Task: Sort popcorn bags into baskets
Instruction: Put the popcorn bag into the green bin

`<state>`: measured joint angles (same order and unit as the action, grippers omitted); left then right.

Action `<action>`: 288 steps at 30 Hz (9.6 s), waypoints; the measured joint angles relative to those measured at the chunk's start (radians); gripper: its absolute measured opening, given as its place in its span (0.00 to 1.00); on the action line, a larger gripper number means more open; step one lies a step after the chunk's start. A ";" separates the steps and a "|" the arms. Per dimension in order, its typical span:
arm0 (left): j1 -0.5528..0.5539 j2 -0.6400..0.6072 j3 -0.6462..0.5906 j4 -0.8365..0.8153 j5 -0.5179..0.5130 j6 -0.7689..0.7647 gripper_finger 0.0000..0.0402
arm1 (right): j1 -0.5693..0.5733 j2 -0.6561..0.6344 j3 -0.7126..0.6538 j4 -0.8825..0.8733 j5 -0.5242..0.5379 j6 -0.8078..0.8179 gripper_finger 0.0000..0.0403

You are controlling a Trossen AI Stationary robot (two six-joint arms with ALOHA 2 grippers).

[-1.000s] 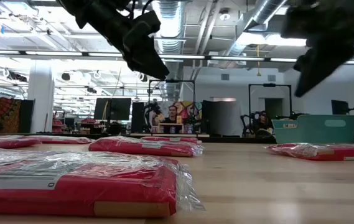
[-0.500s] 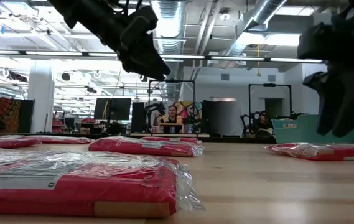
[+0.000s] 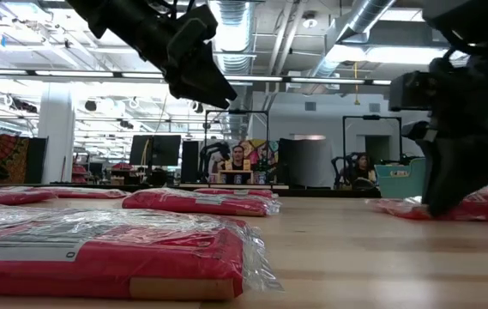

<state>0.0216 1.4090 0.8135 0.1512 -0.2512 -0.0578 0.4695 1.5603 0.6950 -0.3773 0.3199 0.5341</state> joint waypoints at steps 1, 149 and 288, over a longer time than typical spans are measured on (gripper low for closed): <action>0.000 0.000 0.000 0.001 0.000 0.000 0.65 | -0.009 -0.012 -0.002 0.009 -0.002 0.011 0.04; 0.070 0.212 0.008 0.332 0.121 -0.079 0.84 | -0.135 -0.284 0.101 0.045 0.542 -0.416 0.01; 0.103 0.212 0.006 0.110 0.113 0.211 0.34 | -0.995 -0.445 -0.159 -0.499 0.621 0.259 0.11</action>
<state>0.1246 1.6211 0.8196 0.2610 -0.1383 0.1532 -0.5256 1.1156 0.5362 -0.8768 0.9412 0.7927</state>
